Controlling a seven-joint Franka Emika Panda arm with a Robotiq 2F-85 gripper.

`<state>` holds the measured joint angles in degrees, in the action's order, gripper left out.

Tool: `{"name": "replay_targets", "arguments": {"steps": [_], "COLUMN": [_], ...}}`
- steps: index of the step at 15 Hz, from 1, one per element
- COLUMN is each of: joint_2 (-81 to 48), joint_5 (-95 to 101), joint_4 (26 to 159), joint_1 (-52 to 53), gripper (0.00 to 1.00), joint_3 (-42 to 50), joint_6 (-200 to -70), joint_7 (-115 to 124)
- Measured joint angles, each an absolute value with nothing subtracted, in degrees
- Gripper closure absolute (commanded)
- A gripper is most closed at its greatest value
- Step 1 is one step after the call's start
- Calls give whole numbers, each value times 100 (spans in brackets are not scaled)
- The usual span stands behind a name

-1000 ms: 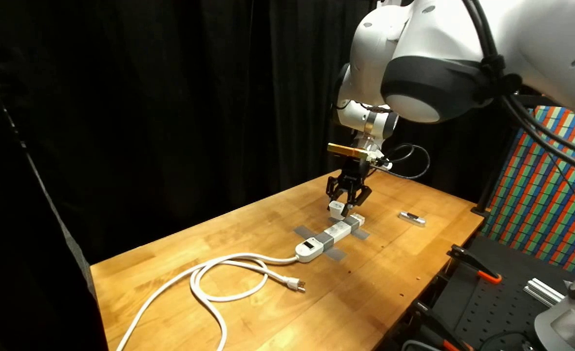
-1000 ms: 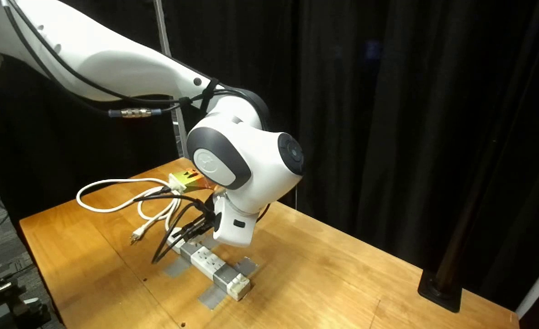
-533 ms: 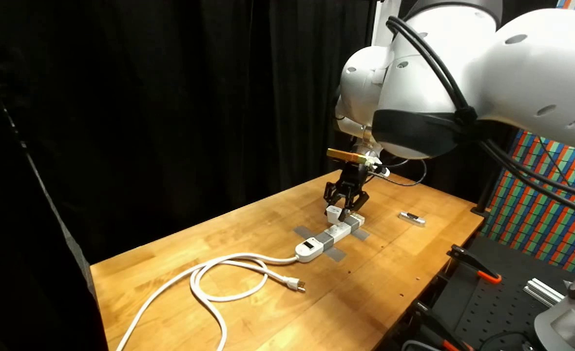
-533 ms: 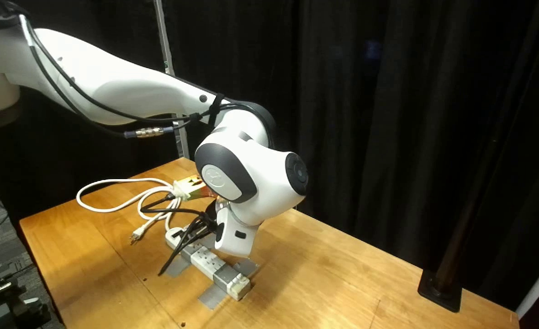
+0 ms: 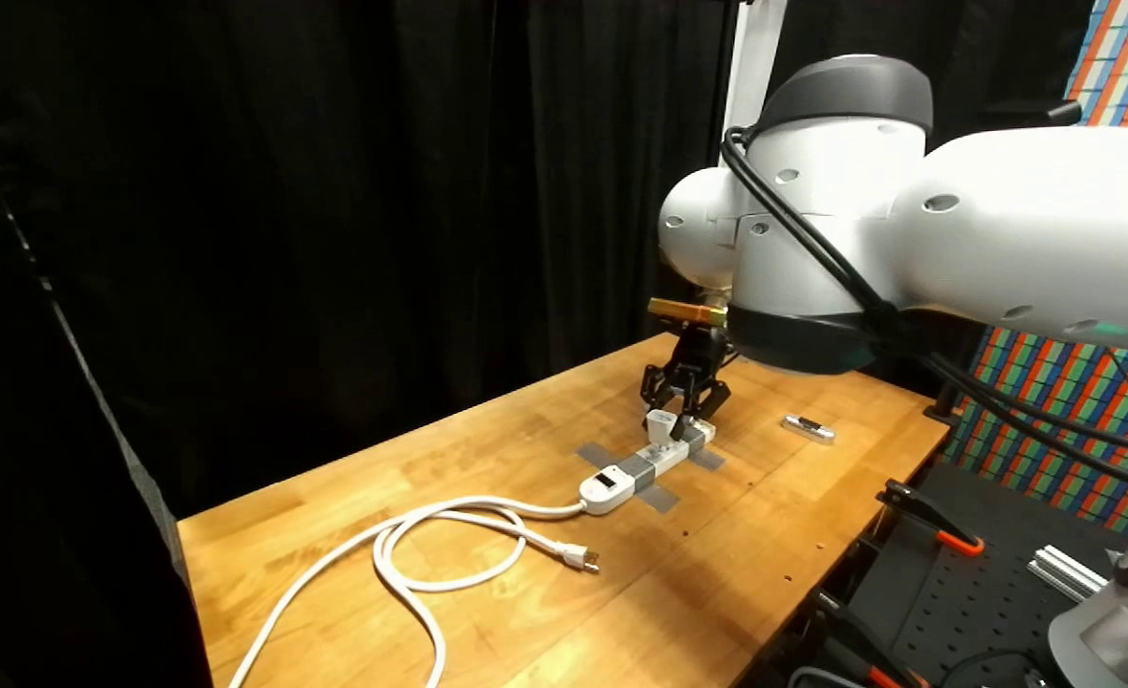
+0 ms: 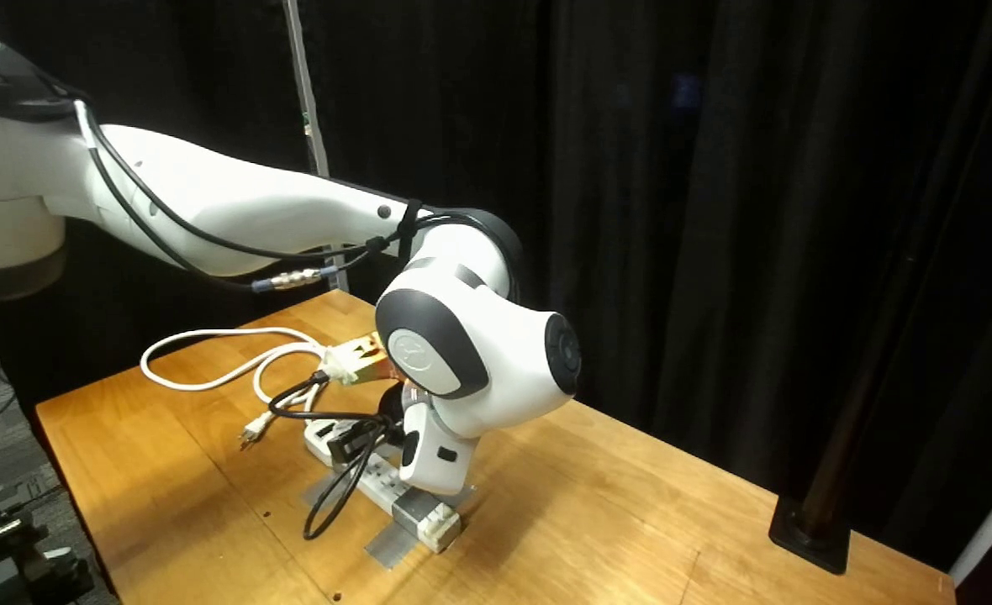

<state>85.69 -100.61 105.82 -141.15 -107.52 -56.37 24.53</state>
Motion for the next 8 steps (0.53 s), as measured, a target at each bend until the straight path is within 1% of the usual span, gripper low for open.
{"name": "replay_targets", "arguments": {"steps": [8], "joint_2": [8548], "joint_5": [-10062], "joint_4": [10582], "joint_1": [-14099], "gripper": [77], "joint_3": [-10758], "joint_6": [-5680], "joint_7": [2400]}}
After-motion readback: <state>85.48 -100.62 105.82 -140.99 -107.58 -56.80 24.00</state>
